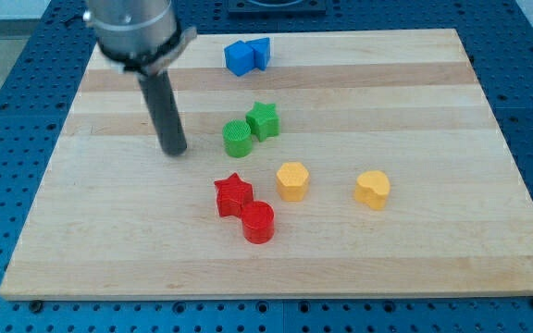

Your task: Move your arm slightly right

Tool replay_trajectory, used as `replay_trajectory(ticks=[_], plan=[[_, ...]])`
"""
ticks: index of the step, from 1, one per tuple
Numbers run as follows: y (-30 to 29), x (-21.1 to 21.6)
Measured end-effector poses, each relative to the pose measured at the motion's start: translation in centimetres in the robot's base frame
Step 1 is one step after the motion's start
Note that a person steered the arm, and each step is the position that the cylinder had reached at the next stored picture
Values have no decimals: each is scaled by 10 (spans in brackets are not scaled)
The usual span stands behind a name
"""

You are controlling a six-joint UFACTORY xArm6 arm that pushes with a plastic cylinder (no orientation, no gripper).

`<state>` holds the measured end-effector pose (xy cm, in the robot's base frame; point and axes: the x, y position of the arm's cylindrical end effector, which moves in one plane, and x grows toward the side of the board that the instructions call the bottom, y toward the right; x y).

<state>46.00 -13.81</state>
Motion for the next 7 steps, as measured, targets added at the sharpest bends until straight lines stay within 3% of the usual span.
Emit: replay_trajectory(ticks=[2,3,4,7], plan=[[24,119],[50,158],[108,138],[134,126]])
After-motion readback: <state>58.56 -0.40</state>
